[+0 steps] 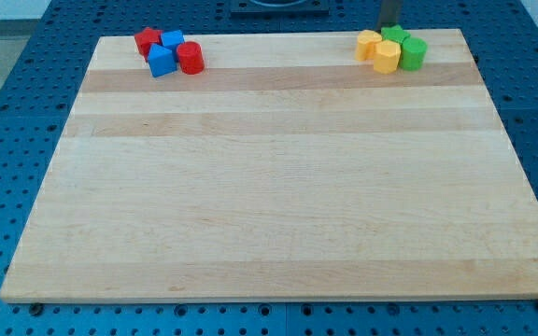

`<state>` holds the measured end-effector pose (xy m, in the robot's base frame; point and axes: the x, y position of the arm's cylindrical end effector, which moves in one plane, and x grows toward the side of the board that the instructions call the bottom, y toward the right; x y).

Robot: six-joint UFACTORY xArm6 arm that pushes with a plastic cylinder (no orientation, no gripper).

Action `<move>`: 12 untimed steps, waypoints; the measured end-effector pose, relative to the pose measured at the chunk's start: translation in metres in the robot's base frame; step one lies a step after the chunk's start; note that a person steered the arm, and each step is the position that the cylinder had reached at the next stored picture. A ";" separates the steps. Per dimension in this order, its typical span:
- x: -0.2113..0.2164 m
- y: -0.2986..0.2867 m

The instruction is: Push the yellow heart towards center left

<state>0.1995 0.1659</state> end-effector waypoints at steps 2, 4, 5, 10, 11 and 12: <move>0.040 -0.004; 0.039 -0.009; 0.039 -0.038; 0.141 -0.111; 0.156 -0.126; 0.157 -0.155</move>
<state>0.3561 0.0108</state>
